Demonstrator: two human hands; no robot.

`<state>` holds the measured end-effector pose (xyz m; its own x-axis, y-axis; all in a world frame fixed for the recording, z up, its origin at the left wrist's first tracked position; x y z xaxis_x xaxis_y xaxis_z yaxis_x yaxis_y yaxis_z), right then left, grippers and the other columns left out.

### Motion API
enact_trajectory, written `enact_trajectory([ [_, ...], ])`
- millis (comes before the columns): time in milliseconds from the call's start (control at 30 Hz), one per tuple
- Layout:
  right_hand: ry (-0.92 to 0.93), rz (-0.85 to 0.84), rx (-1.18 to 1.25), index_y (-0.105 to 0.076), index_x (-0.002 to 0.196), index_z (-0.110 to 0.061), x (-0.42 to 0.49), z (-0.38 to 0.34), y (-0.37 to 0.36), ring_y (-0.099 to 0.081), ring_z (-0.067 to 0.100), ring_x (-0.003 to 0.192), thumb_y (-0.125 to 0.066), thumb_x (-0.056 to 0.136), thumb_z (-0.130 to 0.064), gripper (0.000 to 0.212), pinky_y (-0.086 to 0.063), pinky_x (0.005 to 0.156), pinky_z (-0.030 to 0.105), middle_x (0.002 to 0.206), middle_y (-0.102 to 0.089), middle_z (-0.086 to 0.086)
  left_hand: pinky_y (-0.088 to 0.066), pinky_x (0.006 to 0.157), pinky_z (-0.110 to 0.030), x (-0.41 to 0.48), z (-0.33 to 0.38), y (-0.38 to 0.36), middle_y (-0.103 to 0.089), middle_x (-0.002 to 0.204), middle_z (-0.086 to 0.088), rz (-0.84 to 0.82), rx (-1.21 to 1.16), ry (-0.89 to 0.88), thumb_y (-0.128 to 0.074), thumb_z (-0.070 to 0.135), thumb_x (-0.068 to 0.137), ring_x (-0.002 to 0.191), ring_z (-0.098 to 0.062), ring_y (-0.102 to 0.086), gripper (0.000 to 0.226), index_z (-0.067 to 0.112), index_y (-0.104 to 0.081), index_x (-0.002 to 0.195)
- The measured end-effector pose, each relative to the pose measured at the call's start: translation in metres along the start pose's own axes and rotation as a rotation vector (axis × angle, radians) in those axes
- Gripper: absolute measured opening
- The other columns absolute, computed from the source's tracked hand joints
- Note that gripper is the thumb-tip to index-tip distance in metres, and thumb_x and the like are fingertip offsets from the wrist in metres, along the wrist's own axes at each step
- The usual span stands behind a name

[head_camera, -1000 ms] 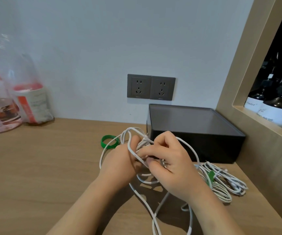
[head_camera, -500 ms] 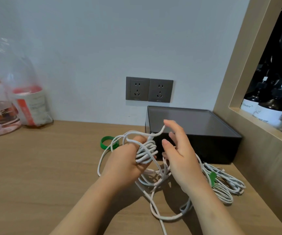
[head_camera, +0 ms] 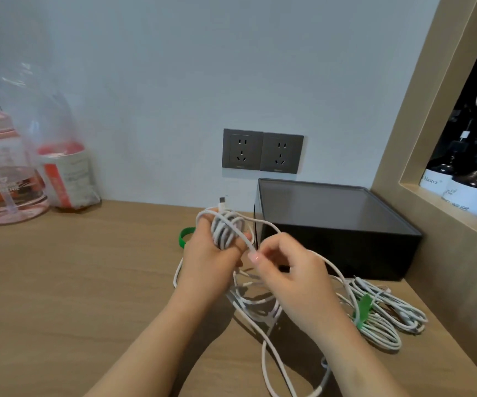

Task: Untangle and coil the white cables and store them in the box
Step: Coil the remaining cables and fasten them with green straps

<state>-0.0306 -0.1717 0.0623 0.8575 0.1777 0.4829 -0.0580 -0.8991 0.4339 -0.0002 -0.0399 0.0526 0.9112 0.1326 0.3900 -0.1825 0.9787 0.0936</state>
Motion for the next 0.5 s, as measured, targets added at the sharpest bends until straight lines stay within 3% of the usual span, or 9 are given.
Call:
enact_trajectory([
  [100, 0.155, -0.134, -0.089, -0.068, 0.085, -0.026, -0.001, -0.003, -0.006, -0.056, 0.005, 0.076, -0.064, 0.083, -0.028, 0.005, -0.046, 0.067, 0.017, 0.08, -0.063, -0.013, -0.047, 0.051, -0.014, 0.006, -0.004, 0.003, -0.057, 0.075, 0.001, 0.06, -0.033, 0.03, -0.071, 0.006, 0.081, 0.051, 0.002, -0.056, 0.032, 0.025, -0.046, 0.086],
  [167, 0.286, -0.215, -0.118, -0.071, 0.089, -0.025, -0.005, -0.005, -0.012, -0.053, 0.007, 0.075, -0.063, 0.08, -0.031, 0.013, -0.044, 0.068, 0.021, 0.077, -0.064, -0.011, -0.048, 0.049, -0.026, 0.009, -0.009, 0.004, -0.056, 0.072, -0.008, 0.077, -0.056, 0.083, -0.069, 0.007, 0.083, 0.045, -0.009, -0.054, 0.029, 0.022, -0.045, 0.087],
  [267, 0.24, -0.363, -0.06, -0.074, 0.083, -0.025, -0.005, -0.006, -0.014, -0.056, 0.008, 0.079, -0.062, 0.079, -0.039, 0.019, -0.044, 0.071, 0.018, 0.078, -0.065, -0.011, -0.047, 0.044, -0.026, 0.01, -0.011, 0.005, -0.057, 0.069, -0.009, 0.068, -0.169, 0.13, -0.066, 0.004, 0.085, 0.041, -0.011, -0.052, 0.027, 0.017, -0.044, 0.089],
  [367, 0.049, -0.136, 0.125, -0.066, 0.073, -0.024, 0.001, -0.002, -0.005, -0.059, 0.009, 0.074, -0.058, 0.082, -0.043, 0.023, -0.049, 0.064, 0.02, 0.073, -0.06, -0.009, -0.046, 0.041, -0.021, 0.009, -0.005, 0.002, -0.058, 0.057, -0.003, 0.003, -0.291, 0.174, -0.066, 0.0, 0.083, 0.039, -0.008, -0.053, 0.026, 0.01, -0.046, 0.094],
  [467, -0.223, 0.096, 0.379, -0.057, 0.088, -0.026, 0.005, 0.009, 0.003, -0.059, 0.013, 0.078, -0.058, 0.09, -0.029, 0.004, -0.056, 0.059, 0.023, 0.086, -0.058, -0.005, -0.05, 0.047, -0.025, 0.006, -0.004, -0.003, -0.058, 0.069, -0.006, -0.134, -0.129, 0.151, -0.072, 0.004, 0.079, 0.047, -0.011, -0.058, 0.036, 0.021, -0.043, 0.094],
  [500, -0.265, 0.119, 0.388, -0.053, 0.095, -0.032, 0.007, 0.011, 0.004, -0.059, 0.013, 0.082, -0.058, 0.088, -0.03, 0.009, -0.056, 0.059, 0.023, 0.097, -0.055, -0.004, -0.052, 0.053, -0.025, 0.004, -0.004, -0.005, -0.059, 0.076, -0.004, -0.183, -0.007, 0.114, -0.074, 0.007, 0.078, 0.054, -0.01, -0.061, 0.041, 0.026, -0.041, 0.092],
])
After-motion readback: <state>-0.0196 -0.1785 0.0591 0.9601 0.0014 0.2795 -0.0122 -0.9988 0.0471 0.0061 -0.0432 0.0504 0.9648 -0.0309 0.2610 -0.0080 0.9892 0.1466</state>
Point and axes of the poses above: each hand's wrist, its own x-axis towards the middle knuckle, its own y-axis out of the back of the hand, z = x × y, the point moved 2 cm from there along x, towards the middle knuckle
